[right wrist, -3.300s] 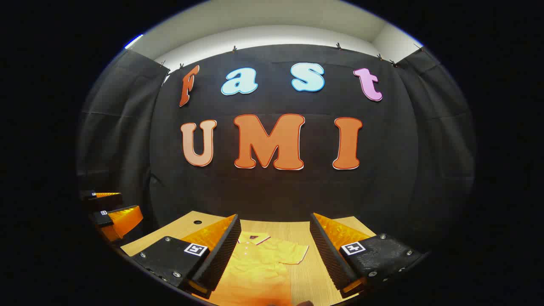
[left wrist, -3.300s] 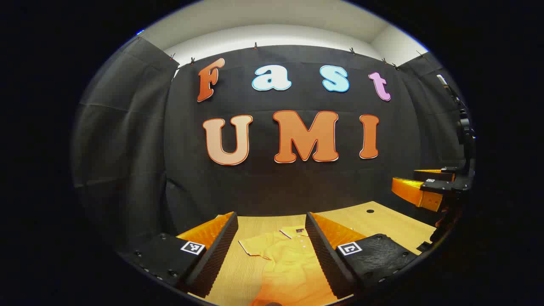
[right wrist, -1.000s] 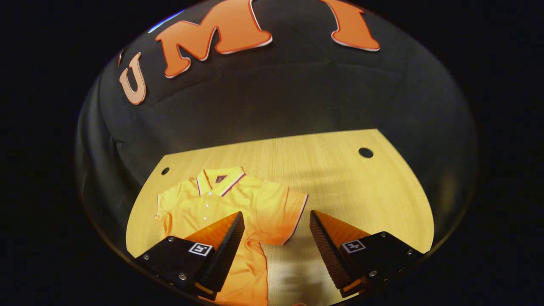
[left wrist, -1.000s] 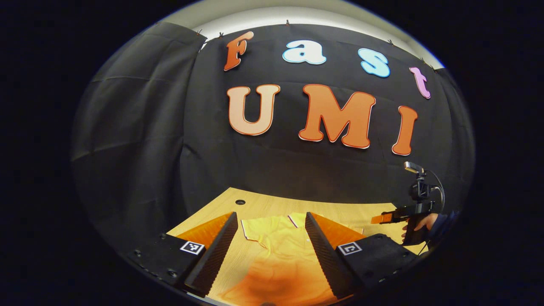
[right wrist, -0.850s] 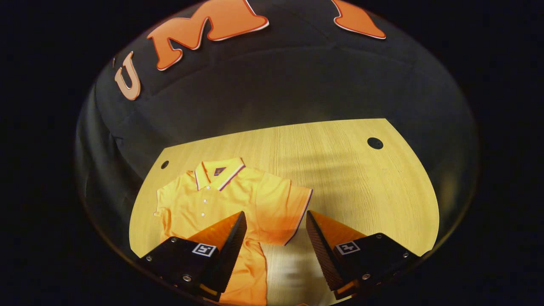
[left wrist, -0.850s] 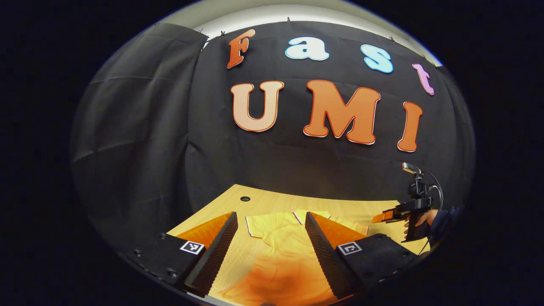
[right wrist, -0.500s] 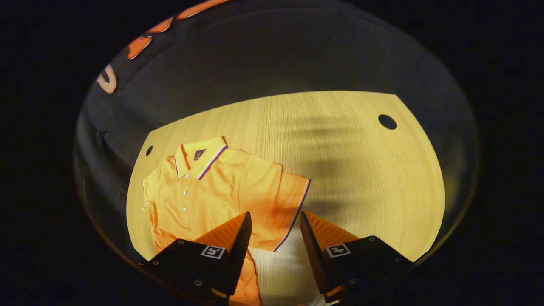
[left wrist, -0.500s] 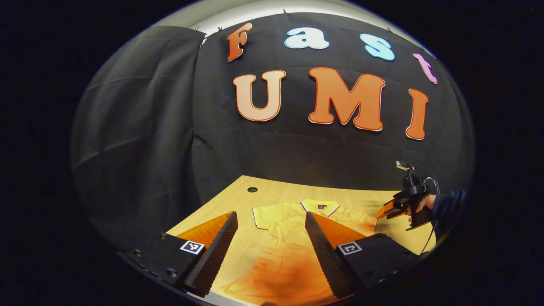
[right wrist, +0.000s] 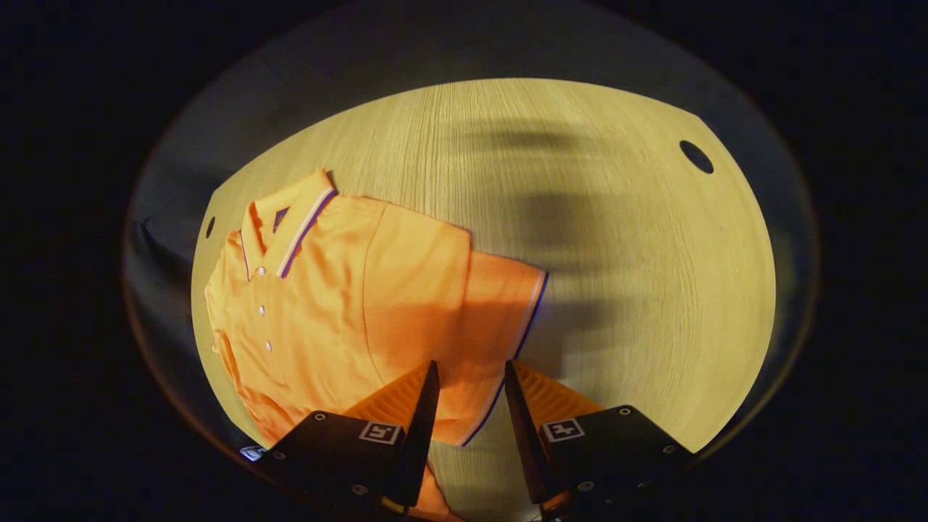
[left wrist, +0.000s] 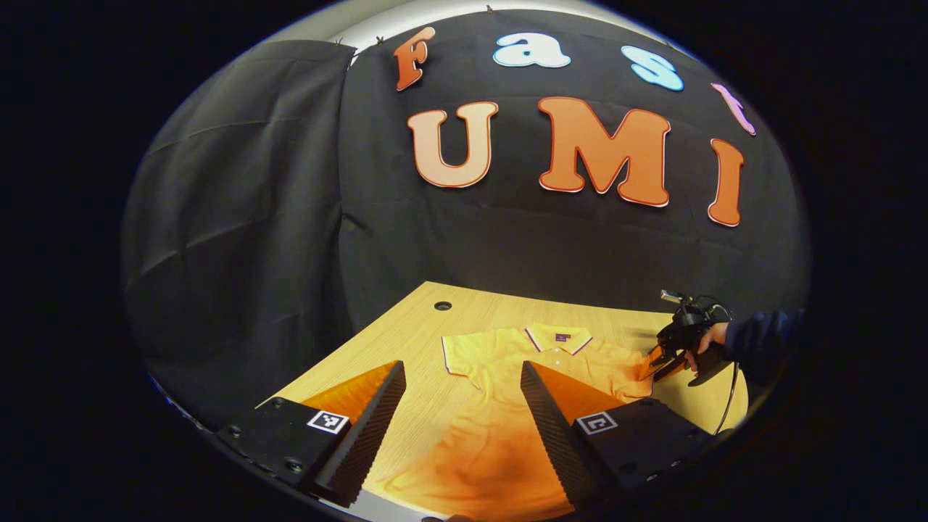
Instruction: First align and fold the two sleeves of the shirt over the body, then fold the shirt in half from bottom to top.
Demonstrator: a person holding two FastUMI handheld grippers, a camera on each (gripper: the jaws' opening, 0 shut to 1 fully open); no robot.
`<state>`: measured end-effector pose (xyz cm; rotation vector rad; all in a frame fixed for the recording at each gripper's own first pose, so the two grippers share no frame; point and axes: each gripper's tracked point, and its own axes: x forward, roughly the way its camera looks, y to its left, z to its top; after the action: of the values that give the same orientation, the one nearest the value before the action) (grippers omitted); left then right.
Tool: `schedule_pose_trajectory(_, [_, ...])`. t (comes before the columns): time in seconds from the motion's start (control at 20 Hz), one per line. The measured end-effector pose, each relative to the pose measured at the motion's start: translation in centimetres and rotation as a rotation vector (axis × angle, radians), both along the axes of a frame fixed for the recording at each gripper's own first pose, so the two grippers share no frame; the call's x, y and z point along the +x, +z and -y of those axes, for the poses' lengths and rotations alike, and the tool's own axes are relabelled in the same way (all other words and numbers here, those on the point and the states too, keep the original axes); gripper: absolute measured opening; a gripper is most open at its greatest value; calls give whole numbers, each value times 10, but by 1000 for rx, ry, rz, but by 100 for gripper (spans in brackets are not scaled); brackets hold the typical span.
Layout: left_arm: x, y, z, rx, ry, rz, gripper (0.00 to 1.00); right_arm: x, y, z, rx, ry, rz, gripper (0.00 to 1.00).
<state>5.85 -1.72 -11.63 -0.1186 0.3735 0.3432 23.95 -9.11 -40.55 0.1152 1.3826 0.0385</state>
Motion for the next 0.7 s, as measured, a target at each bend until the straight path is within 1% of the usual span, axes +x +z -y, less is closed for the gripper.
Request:
schedule_pose_trajectory(0.05, [-1, 0, -2, 3, 3, -1, 98, -1, 3, 0, -8, 34, -10, 56])
schedule_pose_trajectory(0.1, [0, 0, -2, 2, 3, -1, 98, -1, 1, 5, -32, 75, -5, 50])
schedule_pose_trajectory(0.15, [0, -1, -1, 1, 0, -1, 98, -1, 2, 7, -45, 75, -6, 48])
schedule_pose_trajectory(0.2, [1, -2, 1, -4, -3, -4, 98, 1, 1, 7, -46, 83, 2, 32])
schedule_pose_trajectory(0.25, [4, -4, 2, -13, -5, -4, 98, 0, 2, 7, -38, 80, -1, 27])
schedule_pose_trajectory(0.3, [5, -4, 4, -19, -7, -3, 98, 3, 1, 10, -38, 64, 15, 19])
schedule_pose_trajectory(0.35, [4, -5, 5, -25, -11, 0, 98, 4, 2, 9, -32, 53, 17, 19])
schedule_pose_trajectory(0.4, [5, -5, 6, -28, -14, 2, 98, 2, 2, 7, -23, 54, 26, 8])
schedule_pose_trajectory(0.45, [6, -3, 8, -30, -19, 4, 98, 7, 8, 2, 14, 54, 58, 8])
schedule_pose_trajectory(0.55, [5, -4, 7, -32, -24, 1, 98, 17, 21, -2, 42, 73, 124, 8])
schedule_pose_trajectory(0.7, [4, -6, 2, -49, -9, 8, 98, 22, 43, -16, 103, 78, 151, 8])
